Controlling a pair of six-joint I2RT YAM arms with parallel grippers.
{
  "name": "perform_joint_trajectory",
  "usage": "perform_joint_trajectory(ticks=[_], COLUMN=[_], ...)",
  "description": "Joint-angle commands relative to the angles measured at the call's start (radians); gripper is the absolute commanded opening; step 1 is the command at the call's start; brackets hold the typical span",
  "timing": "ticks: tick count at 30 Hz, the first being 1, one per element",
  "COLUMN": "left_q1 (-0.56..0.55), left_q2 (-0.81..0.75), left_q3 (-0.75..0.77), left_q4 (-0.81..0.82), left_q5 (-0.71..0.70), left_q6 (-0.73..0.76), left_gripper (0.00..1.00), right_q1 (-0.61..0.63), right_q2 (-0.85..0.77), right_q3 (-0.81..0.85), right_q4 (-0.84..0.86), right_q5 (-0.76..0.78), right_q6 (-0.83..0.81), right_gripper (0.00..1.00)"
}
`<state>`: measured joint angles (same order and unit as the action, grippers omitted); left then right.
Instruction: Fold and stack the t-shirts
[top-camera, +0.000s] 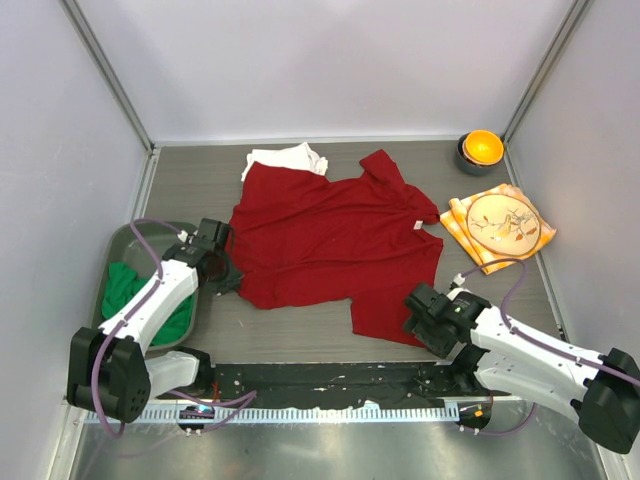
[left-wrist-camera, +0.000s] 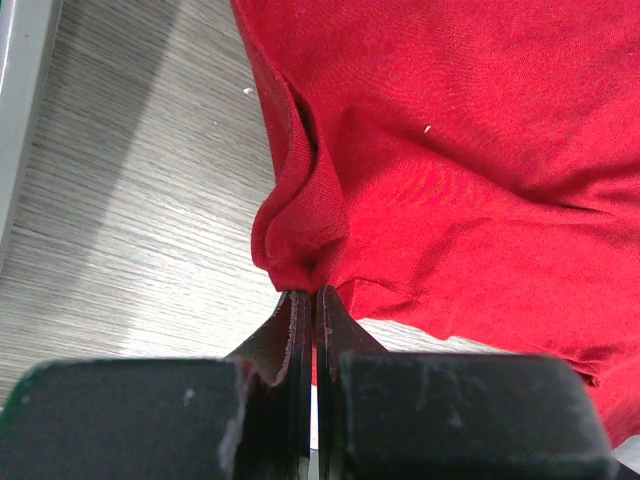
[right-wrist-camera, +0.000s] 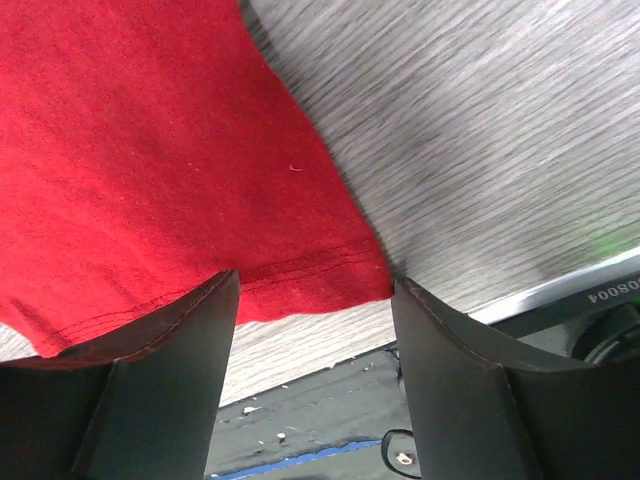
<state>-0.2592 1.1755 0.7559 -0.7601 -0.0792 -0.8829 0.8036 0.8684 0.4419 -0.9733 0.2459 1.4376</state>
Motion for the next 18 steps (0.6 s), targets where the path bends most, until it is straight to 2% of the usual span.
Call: perform_joint_trajectory(ticks=[1, 2, 5, 8, 9, 11, 18], left_q1=[0.006, 0.006, 0.006, 0.006, 0.006, 0.006, 0.008], left_q2=[0.006, 0.003, 0.001, -0.005, -0.007, -0.01, -0.033], left_q3=[0.034, 0.034, 0.039, 0.043, 0.045, 0.048, 0.095], left_q4=[-0.007, -0.008, -0.015, -0.024, -0.027, -0.033, -0.074], left_q5=[0.01, 0.007, -0.004, -0.025, -0.027, -0.031, -0.036], left_q6=[0.016, 0.016, 0.016, 0.021, 0.022, 0.022, 0.039], left_gripper=[0.0, 0.0, 0.0, 0.0, 0.0, 0.0, 0.0], right_q1=[0.006, 0.006, 0.008, 0.006, 0.006, 0.006, 0.006], right_q2=[-0.017, -0.014, -0.016, -0.017, -0.013, -0.008, 0.021], right_q3=[-0.014, -0.015, -0.019, -0.009, -0.006, 0.012, 0.178], right_q4=[0.031, 0.031, 0.041, 0.041, 0.038, 0.035, -0.033], right_q5=[0.049, 0.049, 0.056, 0.072, 0.076, 0.095, 0.225], right_q6=[0.072, 0.07, 0.067, 0.049, 0.044, 0.037, -0.074], right_gripper=[0.66, 0.64, 0.48, 0.28, 0.15, 0.01, 0.01])
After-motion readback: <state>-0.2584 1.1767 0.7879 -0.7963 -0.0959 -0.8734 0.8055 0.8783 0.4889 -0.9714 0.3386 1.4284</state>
